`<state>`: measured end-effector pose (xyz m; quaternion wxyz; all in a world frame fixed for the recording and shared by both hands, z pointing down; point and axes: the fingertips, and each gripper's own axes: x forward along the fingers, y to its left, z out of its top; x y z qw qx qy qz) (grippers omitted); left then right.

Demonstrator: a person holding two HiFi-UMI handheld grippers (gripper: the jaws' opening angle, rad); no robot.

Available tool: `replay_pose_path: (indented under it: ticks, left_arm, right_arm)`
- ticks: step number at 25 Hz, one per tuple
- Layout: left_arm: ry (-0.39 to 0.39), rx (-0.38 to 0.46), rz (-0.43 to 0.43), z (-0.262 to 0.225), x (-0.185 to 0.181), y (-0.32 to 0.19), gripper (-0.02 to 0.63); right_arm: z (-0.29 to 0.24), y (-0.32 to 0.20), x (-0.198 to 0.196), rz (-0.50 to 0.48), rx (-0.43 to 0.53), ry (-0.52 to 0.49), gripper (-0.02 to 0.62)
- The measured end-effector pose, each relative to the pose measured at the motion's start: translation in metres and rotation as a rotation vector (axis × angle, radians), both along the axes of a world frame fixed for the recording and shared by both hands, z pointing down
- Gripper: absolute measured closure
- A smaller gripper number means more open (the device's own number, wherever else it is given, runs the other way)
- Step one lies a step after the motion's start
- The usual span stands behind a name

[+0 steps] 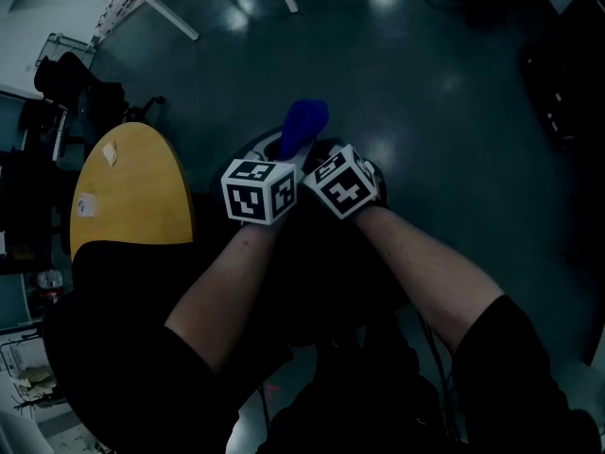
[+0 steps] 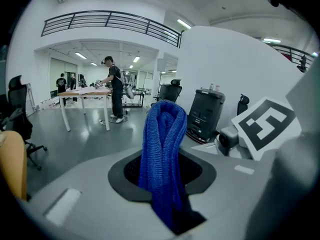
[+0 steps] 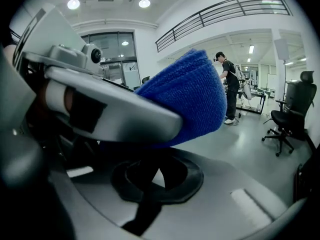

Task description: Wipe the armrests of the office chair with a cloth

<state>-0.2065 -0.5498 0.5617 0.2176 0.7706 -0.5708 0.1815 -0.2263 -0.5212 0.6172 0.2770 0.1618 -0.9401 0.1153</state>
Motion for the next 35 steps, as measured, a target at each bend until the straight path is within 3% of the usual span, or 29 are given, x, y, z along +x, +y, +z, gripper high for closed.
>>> replay_pose_path:
  ticks: [15,22,27,35]
  left_arm:
    - [0.136,0.064,-0.084,-0.072,0.031,0.088,0.482]
    - [0.216,0.125,-0.130,-0.105,0.048,0.145,0.482]
    - [0.284,0.155,-0.174,-0.123,0.044,0.206,0.482]
    - [0.317,0.153,-0.097,-0.135,0.062,0.321,0.482]
  right_arm:
    - [-0.070,0.078,0.046,0.047,-0.032,-0.039,0.592]
    - [-0.103,0.132,0.070,0.035,-0.008,-0.032,0.592]
    - [-0.121,0.177,0.087,0.092,-0.011,-0.068,0.592]
    - [-0.146,0.280,0.105,0.140,-0.035,-0.094,0.592]
